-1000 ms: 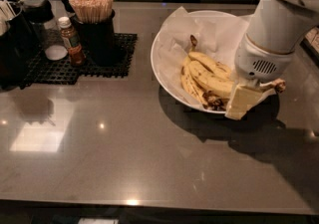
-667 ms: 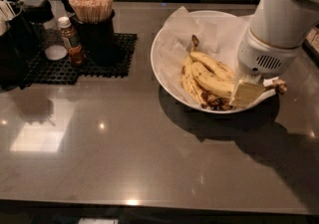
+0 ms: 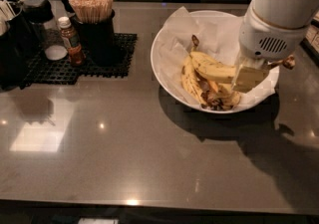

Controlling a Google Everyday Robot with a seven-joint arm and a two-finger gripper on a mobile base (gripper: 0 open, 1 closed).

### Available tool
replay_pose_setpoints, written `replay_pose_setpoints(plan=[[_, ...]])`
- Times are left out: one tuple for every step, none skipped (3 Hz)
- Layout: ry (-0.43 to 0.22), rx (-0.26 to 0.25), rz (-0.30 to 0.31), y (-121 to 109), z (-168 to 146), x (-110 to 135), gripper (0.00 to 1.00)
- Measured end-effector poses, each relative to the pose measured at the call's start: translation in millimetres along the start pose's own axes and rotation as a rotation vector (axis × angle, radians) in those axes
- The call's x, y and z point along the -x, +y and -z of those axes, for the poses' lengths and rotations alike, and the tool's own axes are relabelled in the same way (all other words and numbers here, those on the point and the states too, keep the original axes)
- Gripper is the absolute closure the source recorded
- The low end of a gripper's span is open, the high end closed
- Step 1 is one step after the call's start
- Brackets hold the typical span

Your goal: Pick banana from white bowl

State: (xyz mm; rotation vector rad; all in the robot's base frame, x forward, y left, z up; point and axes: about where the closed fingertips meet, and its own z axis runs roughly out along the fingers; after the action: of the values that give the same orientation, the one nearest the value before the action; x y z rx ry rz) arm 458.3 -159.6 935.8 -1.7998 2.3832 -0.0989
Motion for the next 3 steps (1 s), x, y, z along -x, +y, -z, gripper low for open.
replay_pose_setpoints(plan=[[-0.061, -0.041, 0.016, -2.2, 24.5, -2.5, 1.0], [-0.193, -0.109, 0.054, 7.1, 59.3, -14.1, 1.0], [-0.339, -0.195, 0.079, 21.1, 90.2, -40.5, 1.0]])
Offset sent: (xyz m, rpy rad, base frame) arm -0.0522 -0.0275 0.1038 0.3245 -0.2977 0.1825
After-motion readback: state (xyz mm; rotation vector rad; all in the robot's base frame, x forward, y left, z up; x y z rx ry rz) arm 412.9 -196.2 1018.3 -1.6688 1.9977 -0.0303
